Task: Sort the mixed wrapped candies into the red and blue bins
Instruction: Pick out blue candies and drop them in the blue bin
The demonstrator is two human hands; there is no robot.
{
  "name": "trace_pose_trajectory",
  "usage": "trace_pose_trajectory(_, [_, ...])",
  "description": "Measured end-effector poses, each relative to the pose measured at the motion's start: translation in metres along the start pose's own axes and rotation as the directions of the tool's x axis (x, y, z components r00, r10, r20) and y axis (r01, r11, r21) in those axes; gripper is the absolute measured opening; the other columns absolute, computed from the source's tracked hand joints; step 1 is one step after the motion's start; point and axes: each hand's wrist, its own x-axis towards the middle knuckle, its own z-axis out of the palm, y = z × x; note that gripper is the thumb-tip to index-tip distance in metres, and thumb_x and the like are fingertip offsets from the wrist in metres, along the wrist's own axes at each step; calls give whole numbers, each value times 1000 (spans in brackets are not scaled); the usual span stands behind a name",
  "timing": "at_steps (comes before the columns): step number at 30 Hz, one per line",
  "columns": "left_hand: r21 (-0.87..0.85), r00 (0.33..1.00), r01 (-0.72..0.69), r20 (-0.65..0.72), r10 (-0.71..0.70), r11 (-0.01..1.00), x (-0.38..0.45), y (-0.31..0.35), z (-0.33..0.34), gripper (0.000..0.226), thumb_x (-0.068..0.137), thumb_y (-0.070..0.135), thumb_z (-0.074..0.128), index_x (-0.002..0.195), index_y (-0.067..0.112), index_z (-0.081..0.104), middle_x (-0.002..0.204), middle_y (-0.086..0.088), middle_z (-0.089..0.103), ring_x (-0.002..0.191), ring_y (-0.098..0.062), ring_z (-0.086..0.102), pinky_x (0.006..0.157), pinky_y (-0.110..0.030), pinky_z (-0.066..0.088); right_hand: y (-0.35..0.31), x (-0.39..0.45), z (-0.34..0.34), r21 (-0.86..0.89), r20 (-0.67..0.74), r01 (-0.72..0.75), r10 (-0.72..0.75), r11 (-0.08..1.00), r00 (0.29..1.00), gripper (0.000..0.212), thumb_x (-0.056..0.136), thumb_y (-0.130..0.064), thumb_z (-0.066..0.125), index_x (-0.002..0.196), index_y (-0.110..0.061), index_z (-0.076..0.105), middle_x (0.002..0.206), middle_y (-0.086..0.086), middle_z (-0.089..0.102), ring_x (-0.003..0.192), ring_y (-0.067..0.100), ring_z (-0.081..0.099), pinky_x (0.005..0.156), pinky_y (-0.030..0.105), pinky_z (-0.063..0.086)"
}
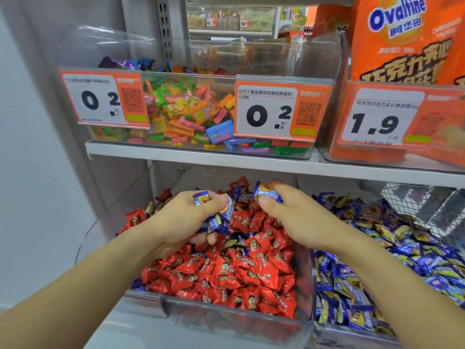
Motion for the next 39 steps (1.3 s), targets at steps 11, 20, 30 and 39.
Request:
trace_pose_trajectory(11, [-206, 986, -150, 34, 161, 967, -9, 28, 78, 28, 99, 29, 51, 107, 3, 55, 71, -17, 61, 48, -18, 52, 50, -28, 35, 15, -36, -16, 31, -202, 175, -165, 984, 965, 16, 100, -49, 46, 107, -35, 50, 75, -5, 65, 64, 6, 57, 57, 16, 38])
trace_pose_trajectory(20, [566, 875, -480, 362, 321, 671, 31, 53, 157, 45, 84, 27, 76, 124, 28, 57, 108, 16, 66, 95, 1, 62, 83, -12, 43, 116, -69, -76, 23, -276, -91, 93, 996, 957, 33, 96, -17, 61, 121, -38, 56, 109, -6, 68, 97, 15, 68, 88, 31, 51])
trace_pose_trajectory(30, [755, 784, -524, 247, 569, 395, 8, 6, 121, 45, 91, 46, 56, 132, 30, 47, 125, 15, 47, 122, -4, 43, 104, -16, 29, 132, -84, -83, 37, -177, -41, 47, 998, 983, 64, 86, -24, 71, 134, -57, 45, 146, -10, 43, 117, -3, 50, 107, 37, 39])
trace_pose_trajectory(39, [955, 962, -239, 208, 175, 176, -30, -49, 50, 86, 81, 81, -4, 146, 40, 35, 154, 12, 31, 149, -21, 15, 121, -47, 19, 104, -77, -55, -573, 22, -215, 277, 791, 961, 62, 95, -67, 16, 152, -54, -5, 167, -4, -8, 152, 29, -17, 119, 55, -15])
